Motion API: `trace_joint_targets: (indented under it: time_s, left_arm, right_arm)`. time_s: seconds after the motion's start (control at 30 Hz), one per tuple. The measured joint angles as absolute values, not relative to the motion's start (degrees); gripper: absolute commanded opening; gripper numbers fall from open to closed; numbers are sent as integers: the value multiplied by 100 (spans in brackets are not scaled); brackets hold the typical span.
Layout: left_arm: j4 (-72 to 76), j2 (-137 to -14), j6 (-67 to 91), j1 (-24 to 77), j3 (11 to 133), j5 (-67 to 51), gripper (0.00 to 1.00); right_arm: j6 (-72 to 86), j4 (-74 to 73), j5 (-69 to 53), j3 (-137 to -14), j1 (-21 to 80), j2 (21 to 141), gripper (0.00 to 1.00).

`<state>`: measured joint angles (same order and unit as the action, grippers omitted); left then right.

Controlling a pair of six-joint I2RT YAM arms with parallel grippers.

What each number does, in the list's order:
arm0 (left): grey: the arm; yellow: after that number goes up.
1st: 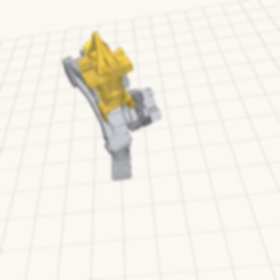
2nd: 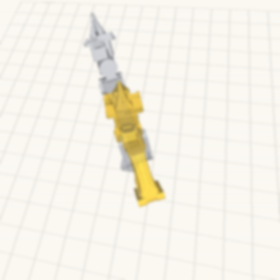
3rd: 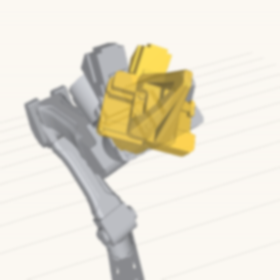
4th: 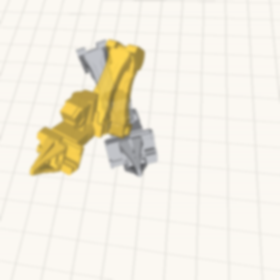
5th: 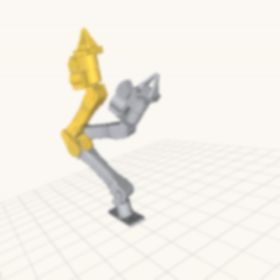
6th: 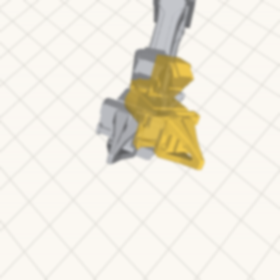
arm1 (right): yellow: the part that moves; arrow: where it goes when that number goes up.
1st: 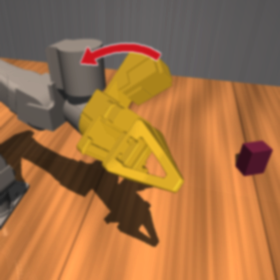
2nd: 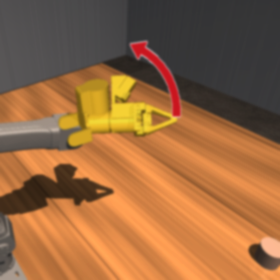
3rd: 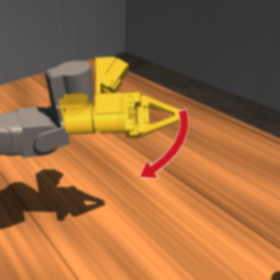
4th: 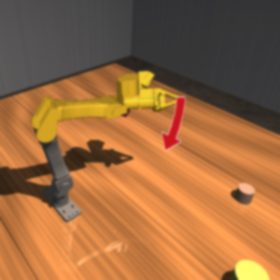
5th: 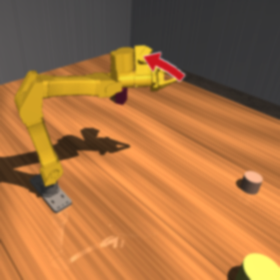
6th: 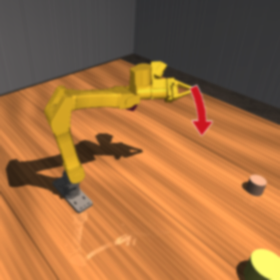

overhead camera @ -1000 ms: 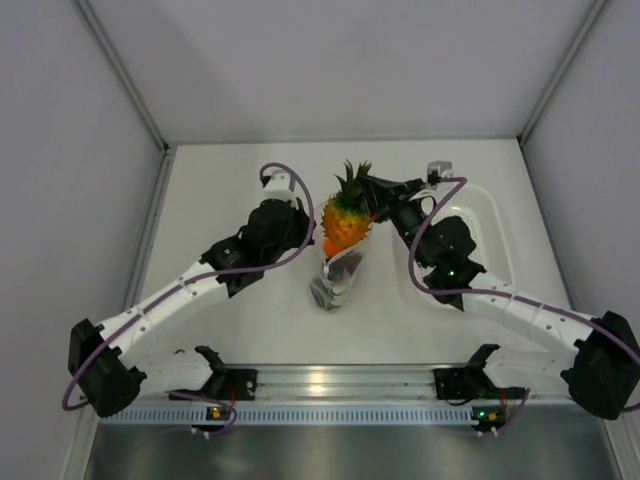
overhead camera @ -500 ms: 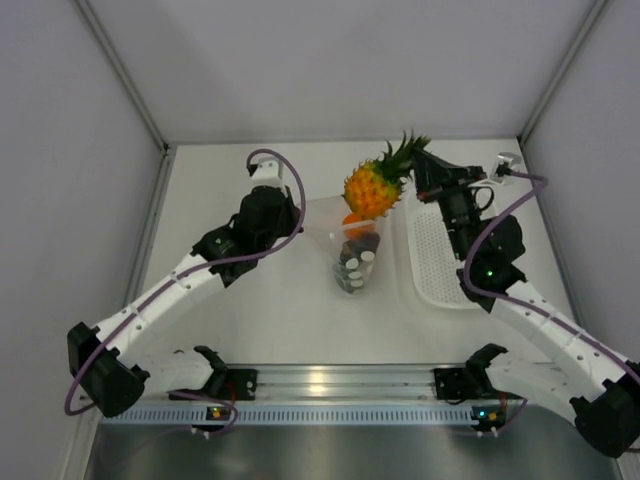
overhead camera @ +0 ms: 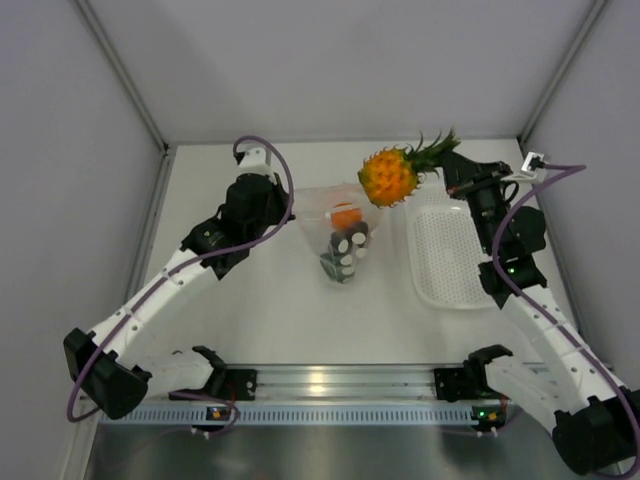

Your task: Open the zip-top bag and remove the fake food

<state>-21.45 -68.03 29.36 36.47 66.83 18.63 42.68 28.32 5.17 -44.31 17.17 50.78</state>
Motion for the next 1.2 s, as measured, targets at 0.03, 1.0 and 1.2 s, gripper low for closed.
trace_joint_targets:
  time_s: [0.03,1.0,1.2]
  left_arm:
    - [-2152,-6803,2923,3612,6700,1857,0]
    - [-2357,-7258,2899,3492,6954,1201,0]
    - [-2357,-7247,2897,3489,6954,1286,0]
  right_arm:
    - [4355,2880,423,-4386,1667,5078,0]
    - [4086,2484,287,-4775,2331,5087,0]
    - [2777,2027,1765,-4912,2117,5013,0]
